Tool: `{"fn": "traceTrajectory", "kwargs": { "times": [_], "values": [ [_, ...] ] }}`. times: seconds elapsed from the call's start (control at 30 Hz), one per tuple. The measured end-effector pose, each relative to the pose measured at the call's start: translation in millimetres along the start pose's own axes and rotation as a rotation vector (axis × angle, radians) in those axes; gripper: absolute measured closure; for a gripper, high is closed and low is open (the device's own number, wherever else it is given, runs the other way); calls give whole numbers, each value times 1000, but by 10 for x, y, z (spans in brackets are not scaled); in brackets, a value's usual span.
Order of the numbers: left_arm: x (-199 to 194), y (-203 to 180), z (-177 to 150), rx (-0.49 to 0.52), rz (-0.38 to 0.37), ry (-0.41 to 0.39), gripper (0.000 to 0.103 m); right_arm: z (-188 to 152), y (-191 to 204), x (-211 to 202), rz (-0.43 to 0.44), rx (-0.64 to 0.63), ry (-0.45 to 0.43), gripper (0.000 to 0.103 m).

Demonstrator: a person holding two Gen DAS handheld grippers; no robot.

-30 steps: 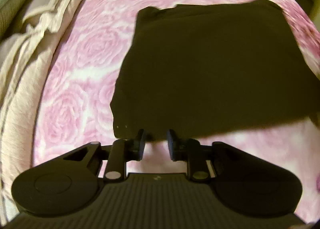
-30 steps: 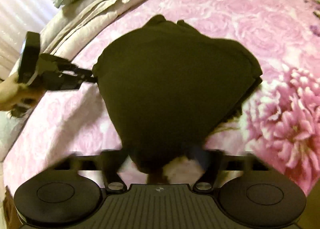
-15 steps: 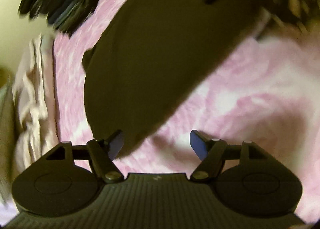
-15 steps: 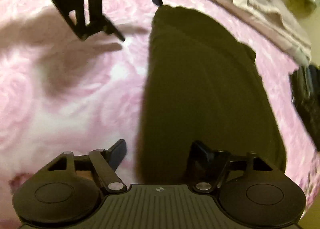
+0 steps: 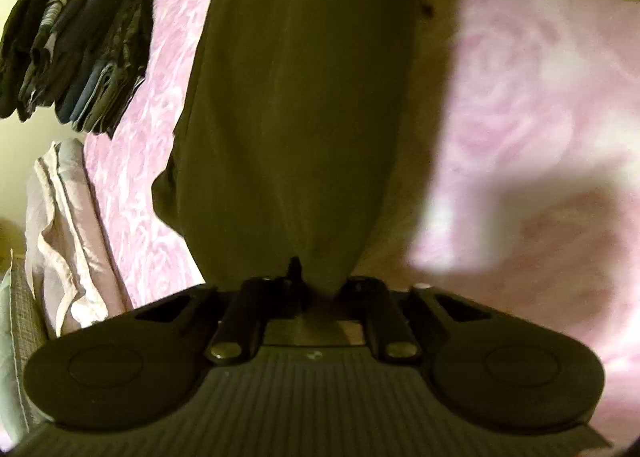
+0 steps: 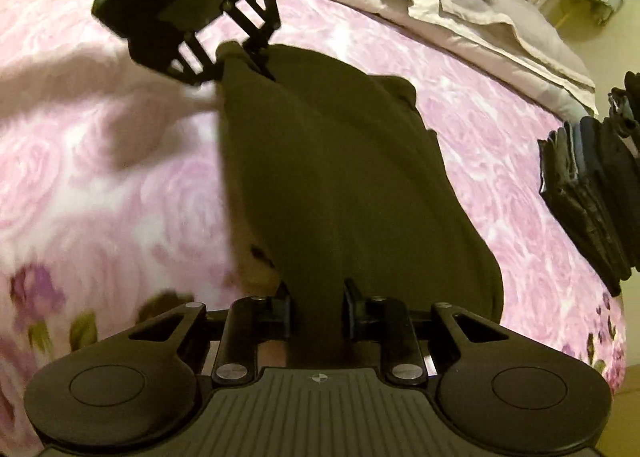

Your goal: Fold clothes

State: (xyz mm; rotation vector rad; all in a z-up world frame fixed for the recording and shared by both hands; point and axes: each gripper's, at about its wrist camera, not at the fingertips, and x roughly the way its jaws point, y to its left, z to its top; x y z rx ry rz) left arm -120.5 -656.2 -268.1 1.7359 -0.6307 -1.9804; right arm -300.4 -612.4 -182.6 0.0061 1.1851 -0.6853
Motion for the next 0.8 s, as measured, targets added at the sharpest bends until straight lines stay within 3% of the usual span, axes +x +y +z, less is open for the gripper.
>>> {"fn": "traceTrajectory", "kwargs": {
  "times": [0.03, 0.07, 0.1, 0.23, 0.33, 0.43, 0.5, 0.57, 0.63, 0.8],
  "values": [
    [-32, 14, 10, -20, -16, -2, 97, -27, 72, -7, -20, -7, -3, 68],
    [-60, 29, 9, -44, -29, -2, 97, -55, 145, -14, -40, -15, -6, 40],
    [-88, 45, 8, -69, -41, -1, 97, -82, 217, -21, -59, -22, -9, 22],
    [-152, 121, 11, -168, -79, 1, 98, -31, 528, 119, -60, -72, -66, 22],
    [-211, 166, 6, -249, -102, 4, 99, -23, 613, 392, -134, -124, -63, 22],
    [-207, 85, 83, -230, -76, 3, 98, -61, 537, 540, -170, -141, -54, 30],
    [-187, -4, 157, -190, -46, 2, 90, -108, 405, 564, -171, -133, -49, 67],
    [-166, -92, 230, -150, -16, 1, 73, -132, 310, 476, -159, -131, -45, 77],
    [-146, -181, 304, -110, 14, 0, 68, -141, 207, 363, -148, -120, -41, 80],
    [-70, -390, 501, -14, 72, 1, 69, -163, -79, 87, -145, -67, -29, 81]
  ]
}}
